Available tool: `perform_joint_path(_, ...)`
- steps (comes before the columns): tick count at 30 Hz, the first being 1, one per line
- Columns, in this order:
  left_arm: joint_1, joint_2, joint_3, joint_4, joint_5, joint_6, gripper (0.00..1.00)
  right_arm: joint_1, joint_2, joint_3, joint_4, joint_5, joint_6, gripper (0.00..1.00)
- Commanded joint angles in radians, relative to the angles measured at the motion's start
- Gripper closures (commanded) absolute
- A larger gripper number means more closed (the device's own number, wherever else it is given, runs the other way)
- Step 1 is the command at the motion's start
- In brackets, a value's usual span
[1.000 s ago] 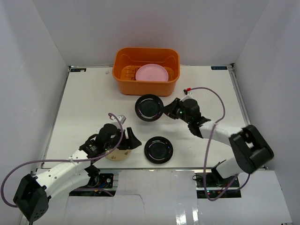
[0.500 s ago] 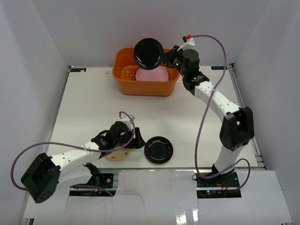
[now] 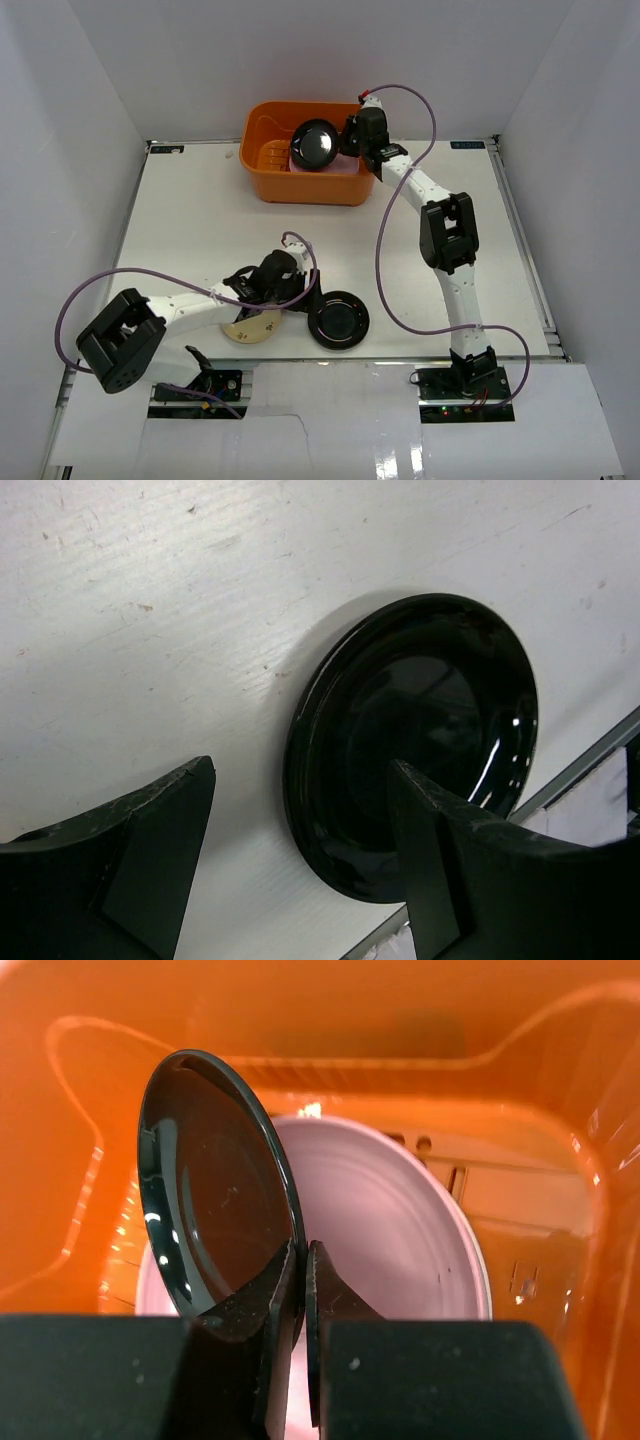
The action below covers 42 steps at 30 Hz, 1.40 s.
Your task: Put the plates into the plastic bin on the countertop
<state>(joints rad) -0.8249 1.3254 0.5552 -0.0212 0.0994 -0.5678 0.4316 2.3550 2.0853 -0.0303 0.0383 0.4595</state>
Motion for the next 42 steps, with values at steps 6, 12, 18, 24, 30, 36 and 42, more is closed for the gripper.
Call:
perform_joint_path(6, -0.008, 0.080, 0.037, 0.009, 0.025, 0.032, 0.21, 0.002, -0.017, 0.055, 0.032, 0.000, -0.011, 0.54)
perform_joint_path(12, -0.008, 0.121, 0.043, 0.014, 0.074, 0.016, 0.24, 0.001, -0.161, -0.019, 0.033, 0.005, -0.076, 0.29)
perform_joint_path(18, -0.010, 0.153, 0.037, 0.014, 0.112, 0.011, 0.33, 0.002, -0.469, -0.371, 0.117, -0.092, -0.099, 0.31)
perform_joint_path(24, -0.011, 0.161, 0.014, 0.053, 0.082, -0.017, 0.52, 0.001, -0.841, -0.962, 0.288, -0.227, -0.030, 0.33)
perform_joint_path(30, -0.011, 0.153, -0.017, 0.090, 0.063, -0.050, 0.89, 0.001, -1.118, -1.326, 0.328, -0.299, -0.001, 0.34)
perform_joint_path(36, -0.011, 0.086, -0.037, 0.080, 0.053, -0.076, 1.00, -0.001, -1.284, -1.499, 0.261, -0.299, -0.035, 0.28)
perform_joint_path(42, -0.010, -0.157, 0.009, -0.069, -0.084, -0.093, 1.00, -0.004, -1.368, -1.562, 0.216, -0.333, -0.032, 0.24)
